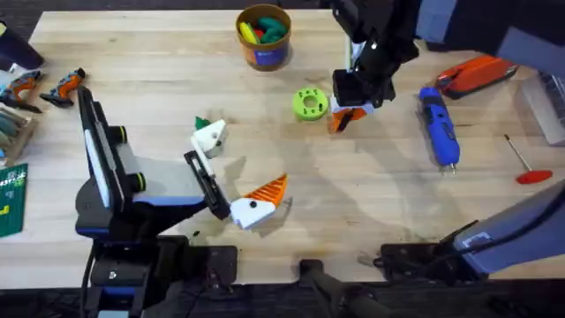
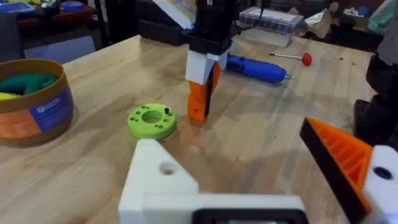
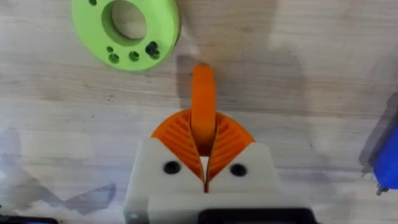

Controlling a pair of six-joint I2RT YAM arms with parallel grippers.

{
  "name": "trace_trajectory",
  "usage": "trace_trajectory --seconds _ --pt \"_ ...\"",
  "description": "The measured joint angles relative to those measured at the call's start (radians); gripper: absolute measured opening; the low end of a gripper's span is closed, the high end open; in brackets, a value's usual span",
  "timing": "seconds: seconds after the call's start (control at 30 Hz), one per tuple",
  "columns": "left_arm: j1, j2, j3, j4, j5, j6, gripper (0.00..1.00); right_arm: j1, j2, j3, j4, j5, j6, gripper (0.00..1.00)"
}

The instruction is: Pick up the gripper from the table and insert it into the empty holder that is missing its gripper. Then pick up a screw, insert it into the mounting hole, and use the screwdriver to tighten it. Finally, clean up the table by picking up the vegetable and placing it into the bucket.

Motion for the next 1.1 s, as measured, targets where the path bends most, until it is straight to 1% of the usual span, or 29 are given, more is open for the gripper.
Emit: trace_trajectory --seconds 0.1,0.3,0.43,0.63,0.77,0.93,1.0,1.1 --pt "0.000 0.000 0.000 0.000 0.000 0.000 0.986 0.000 -0.036 0.000 -0.009 0.000 0.000 0.016" --pt "0.000 0.000 0.000 0.000 0.000 0.000 0.986 -0.009 -0.216 0.000 -0.017 0.000 0.000 0.016" --pt "0.000 0.000 0.000 0.000 0.000 0.000 0.986 -0.017 -0.311 0.001 -0.016 0.000 0.000 0.016" --pt "0.000 0.000 0.000 0.000 0.000 0.000 0.986 -0.017 -0.410 0.001 -0.008 0.000 0.000 0.016" --pt "0.000 0.000 0.000 0.000 0.000 0.000 0.986 -0.017 -0.451 0.001 -0.001 0.000 0.000 0.016" --pt "0.000 0.000 0.000 0.000 0.000 0.000 0.986 -0.017 -0.458 0.001 0.002 -0.013 0.001 0.016" --pt "0.000 0.000 0.000 0.000 0.000 0.000 0.985 -0.018 -0.458 -0.001 0.040 -0.030 0.001 0.016" --pt "0.000 0.000 0.000 0.000 0.000 0.000 0.987 -0.018 -0.460 -0.031 0.166 -0.076 0.001 0.016"
